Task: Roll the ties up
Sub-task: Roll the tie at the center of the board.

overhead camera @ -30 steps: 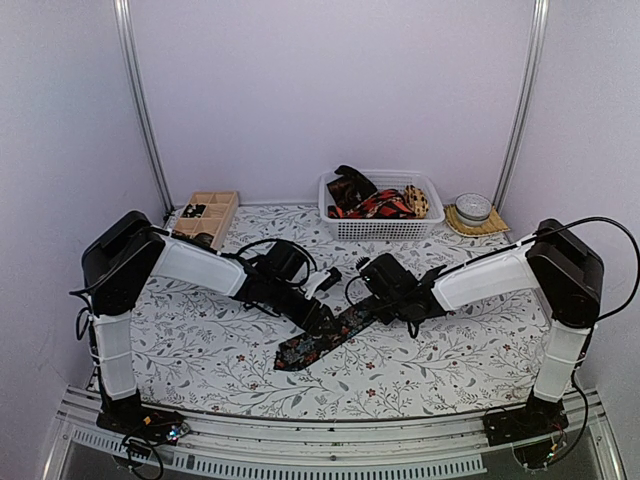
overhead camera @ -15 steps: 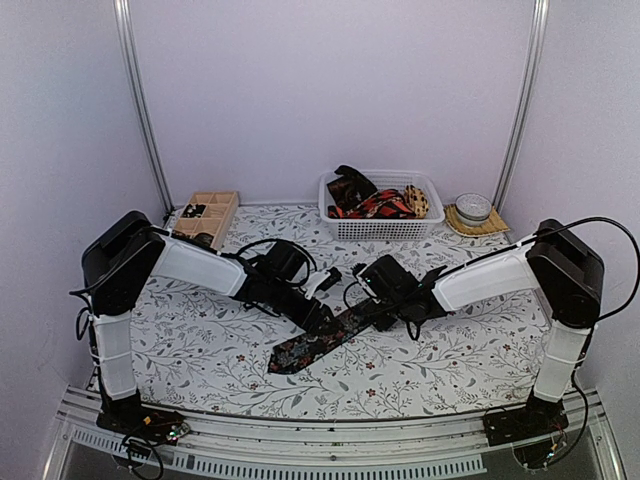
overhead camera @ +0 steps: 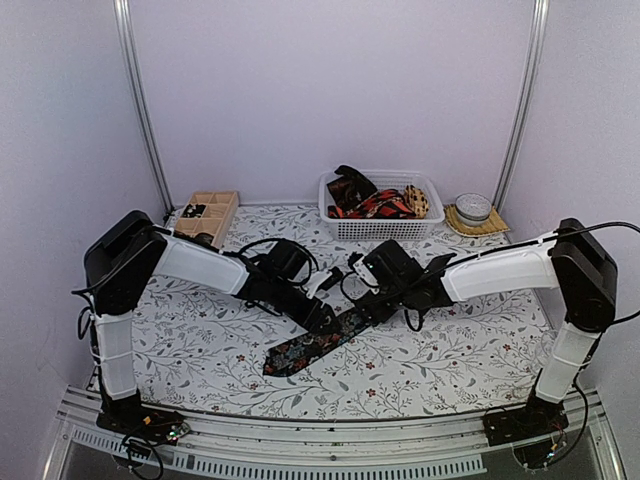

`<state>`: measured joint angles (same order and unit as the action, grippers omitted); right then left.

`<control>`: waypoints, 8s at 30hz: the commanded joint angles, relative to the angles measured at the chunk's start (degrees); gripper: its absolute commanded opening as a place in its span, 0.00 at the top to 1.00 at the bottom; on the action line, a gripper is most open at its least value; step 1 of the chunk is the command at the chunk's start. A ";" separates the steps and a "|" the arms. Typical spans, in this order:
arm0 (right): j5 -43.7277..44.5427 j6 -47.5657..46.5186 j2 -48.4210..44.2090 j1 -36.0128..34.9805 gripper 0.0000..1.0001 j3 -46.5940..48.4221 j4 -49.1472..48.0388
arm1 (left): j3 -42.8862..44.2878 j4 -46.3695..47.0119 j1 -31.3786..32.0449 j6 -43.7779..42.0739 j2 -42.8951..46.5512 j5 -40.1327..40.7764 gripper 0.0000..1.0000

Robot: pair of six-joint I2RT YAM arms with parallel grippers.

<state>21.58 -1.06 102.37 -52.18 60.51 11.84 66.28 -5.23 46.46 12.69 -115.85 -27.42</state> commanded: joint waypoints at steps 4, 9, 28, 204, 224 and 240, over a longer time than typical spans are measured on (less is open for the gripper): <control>-10.07 2.65 -7.96 1.68 0.16 1.50 1.35 | -2.57 -10.57 0.59 1.28 -5.52 2.18 0.40; -16.62 5.93 -9.98 4.44 0.16 1.38 1.48 | -1.72 -10.96 0.61 0.99 -5.53 2.39 0.40; -40.27 21.03 -15.87 24.14 0.19 -1.83 0.02 | 28.00 -17.25 -1.13 -0.88 -11.74 3.03 0.00; -28.66 14.89 -3.90 0.11 0.29 9.30 8.01 | -8.36 -2.91 -2.64 3.41 -0.34 -1.57 0.34; -46.21 17.57 -15.56 11.51 0.05 7.27 3.05 | 1.86 -8.34 -2.95 -0.75 1.86 3.47 0.00; -56.49 26.98 -16.15 25.12 0.00 -4.46 -8.84 | 16.39 -15.06 -2.37 -3.71 -4.33 1.81 0.00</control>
<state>-35.75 24.32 89.32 -28.12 57.95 7.01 79.85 -17.43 43.86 10.59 -118.28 -24.91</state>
